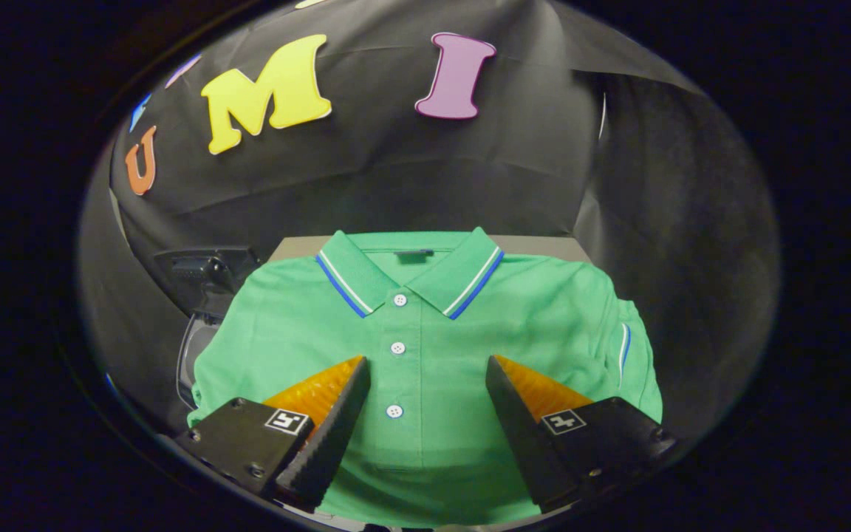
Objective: Put the clothes into the washing machine and then close the washing machine lid.
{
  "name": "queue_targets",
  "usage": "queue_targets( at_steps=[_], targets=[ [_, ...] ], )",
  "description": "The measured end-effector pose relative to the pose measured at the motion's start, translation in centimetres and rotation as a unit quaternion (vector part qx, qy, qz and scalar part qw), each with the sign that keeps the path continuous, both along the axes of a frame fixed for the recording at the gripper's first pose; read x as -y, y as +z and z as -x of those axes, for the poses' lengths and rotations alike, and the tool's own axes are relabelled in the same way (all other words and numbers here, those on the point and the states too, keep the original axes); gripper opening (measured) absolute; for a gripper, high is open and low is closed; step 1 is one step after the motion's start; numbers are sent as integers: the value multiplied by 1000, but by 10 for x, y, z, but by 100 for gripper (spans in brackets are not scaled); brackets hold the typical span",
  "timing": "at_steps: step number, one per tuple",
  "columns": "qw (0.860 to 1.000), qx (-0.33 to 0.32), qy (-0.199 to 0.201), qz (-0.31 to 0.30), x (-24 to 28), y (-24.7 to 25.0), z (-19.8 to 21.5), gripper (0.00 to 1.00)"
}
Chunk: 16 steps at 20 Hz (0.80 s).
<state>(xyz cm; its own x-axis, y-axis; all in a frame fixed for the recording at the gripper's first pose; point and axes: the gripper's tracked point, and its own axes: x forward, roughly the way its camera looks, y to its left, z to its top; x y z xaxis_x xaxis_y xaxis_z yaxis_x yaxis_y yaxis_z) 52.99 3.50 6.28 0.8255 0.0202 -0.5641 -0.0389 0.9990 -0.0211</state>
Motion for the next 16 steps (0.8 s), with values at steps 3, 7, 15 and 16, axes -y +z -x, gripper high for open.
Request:
queue_targets(
  at_steps=[3, 7, 15, 16],
  targets=[
    [1000, 8, 12, 8, -2, -2, -2, 94],
    [1000, 14, 2, 3, -8, -1, -4, 71],
    [1000, 30, 1, -10, -19, 1, -1, 6],
    [999, 33, 2, -21, -21, 1, 3, 6]
  ],
)
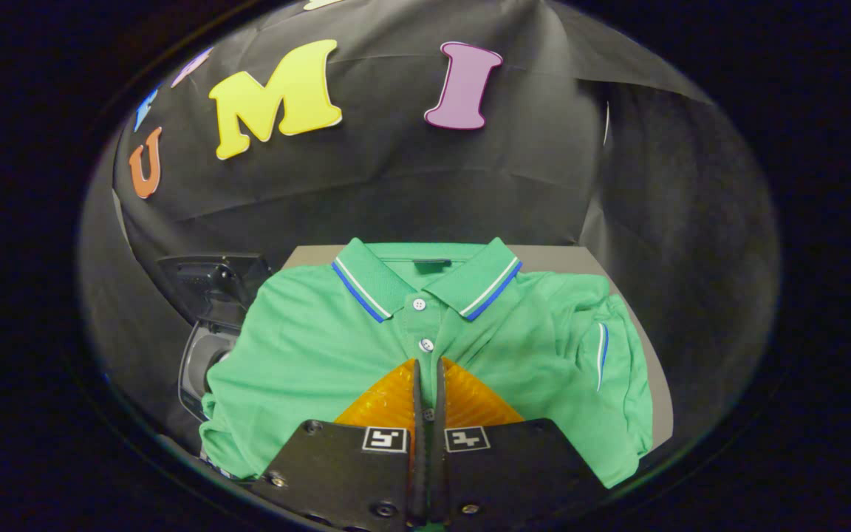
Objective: Put the clothes into the washing machine and then close the washing machine lid.
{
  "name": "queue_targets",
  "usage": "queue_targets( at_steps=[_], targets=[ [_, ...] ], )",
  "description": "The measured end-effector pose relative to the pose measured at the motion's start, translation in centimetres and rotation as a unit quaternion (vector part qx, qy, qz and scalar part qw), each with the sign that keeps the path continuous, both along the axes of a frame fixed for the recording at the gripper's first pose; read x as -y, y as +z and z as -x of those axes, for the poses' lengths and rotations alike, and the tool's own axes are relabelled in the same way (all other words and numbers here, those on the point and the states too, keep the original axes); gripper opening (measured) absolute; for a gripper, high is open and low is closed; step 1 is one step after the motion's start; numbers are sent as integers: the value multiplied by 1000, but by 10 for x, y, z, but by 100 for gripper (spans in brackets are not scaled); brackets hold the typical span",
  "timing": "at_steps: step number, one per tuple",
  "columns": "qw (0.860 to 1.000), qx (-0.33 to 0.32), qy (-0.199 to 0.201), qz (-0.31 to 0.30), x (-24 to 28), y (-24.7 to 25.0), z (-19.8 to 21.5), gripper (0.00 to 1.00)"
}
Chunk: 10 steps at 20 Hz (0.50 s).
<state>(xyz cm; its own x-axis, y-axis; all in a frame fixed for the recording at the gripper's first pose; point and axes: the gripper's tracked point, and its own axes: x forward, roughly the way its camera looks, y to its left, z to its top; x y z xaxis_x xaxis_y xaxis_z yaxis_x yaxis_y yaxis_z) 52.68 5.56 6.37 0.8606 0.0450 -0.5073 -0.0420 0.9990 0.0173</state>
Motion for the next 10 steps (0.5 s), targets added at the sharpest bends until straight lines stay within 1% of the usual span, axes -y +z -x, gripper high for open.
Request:
queue_targets(
  at_steps=[2, 5, 10],
  targets=[
    [1000, 8, 2, -30, -6, 2, 10, 5],
    [998, 35, 12, -55, -15, 13, 27, 5],
    [990, 98, 38, -91, -42, 57, 63, 5]
  ],
)
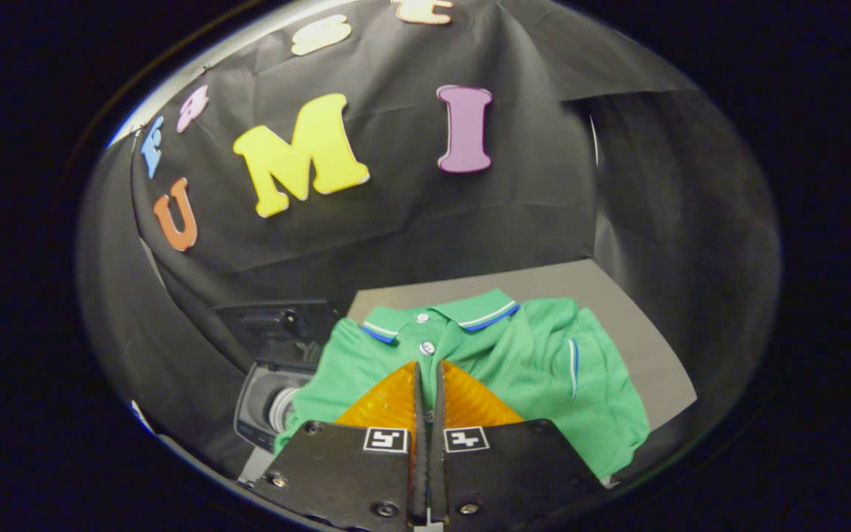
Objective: Put the clothes into the washing machine and then close the washing machine lid.
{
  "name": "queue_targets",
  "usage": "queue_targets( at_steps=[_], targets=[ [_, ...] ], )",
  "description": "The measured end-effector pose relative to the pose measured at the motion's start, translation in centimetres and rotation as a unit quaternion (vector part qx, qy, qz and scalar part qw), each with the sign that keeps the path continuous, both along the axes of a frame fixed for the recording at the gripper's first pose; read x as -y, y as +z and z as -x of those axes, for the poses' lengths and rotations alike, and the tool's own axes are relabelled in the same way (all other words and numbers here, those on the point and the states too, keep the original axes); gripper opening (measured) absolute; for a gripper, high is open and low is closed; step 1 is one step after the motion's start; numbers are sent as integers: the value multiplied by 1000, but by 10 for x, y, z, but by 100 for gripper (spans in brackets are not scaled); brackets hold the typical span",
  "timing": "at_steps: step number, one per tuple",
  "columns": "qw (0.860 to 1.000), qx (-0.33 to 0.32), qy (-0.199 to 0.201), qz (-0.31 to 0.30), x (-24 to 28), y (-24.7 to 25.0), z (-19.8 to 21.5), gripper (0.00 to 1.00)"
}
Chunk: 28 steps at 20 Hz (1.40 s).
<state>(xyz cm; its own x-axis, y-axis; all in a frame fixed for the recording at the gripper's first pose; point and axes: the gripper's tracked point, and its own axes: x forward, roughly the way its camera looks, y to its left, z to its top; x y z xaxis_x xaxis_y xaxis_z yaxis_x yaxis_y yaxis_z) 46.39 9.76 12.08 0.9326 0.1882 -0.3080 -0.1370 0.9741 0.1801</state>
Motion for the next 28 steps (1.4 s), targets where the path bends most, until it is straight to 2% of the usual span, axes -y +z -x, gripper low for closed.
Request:
queue_targets(
  at_steps=[6, 16, 22, 28],
  targets=[
    [996, 74, 38, -43, -54, 65, 46, 5],
    [978, 177, 101, -53, -175, 158, 109, 5],
    [972, 185, 143, -40, -245, 164, 112, 5],
    [973, 147, 174, -30, -302, 122, 77, 5]
  ],
)
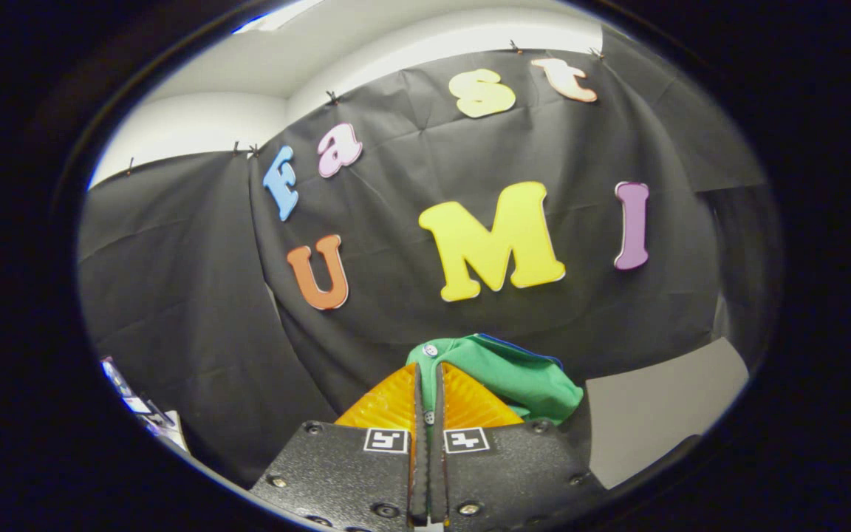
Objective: Put the clothes into the washing machine and then close the washing machine lid.
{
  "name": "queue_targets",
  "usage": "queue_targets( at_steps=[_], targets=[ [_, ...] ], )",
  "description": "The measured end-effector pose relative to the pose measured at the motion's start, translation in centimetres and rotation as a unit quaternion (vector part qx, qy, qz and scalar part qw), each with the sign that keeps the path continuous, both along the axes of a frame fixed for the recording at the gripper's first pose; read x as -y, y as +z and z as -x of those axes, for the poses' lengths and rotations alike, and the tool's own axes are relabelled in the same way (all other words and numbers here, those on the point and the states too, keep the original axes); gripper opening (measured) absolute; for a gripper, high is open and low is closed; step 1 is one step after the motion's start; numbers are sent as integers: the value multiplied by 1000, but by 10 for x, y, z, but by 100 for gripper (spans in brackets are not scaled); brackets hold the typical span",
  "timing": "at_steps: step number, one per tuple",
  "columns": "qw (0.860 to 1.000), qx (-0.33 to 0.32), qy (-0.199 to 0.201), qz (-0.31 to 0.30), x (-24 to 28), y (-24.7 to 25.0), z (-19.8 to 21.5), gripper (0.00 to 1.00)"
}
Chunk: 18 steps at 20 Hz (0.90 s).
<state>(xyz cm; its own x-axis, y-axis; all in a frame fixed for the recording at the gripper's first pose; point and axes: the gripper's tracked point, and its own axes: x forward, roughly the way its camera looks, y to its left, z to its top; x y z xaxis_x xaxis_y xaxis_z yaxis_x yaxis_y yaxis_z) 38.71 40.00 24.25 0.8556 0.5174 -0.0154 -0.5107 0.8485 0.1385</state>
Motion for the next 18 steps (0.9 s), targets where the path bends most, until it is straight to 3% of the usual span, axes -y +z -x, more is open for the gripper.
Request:
queue_targets(
  at_steps=[9, 18],
  targets=[
    [994, -108, 9, 21, -52, -106, -73, 5],
    [972, -230, -22, 47, -62, -225, -139, 5]
  ],
)
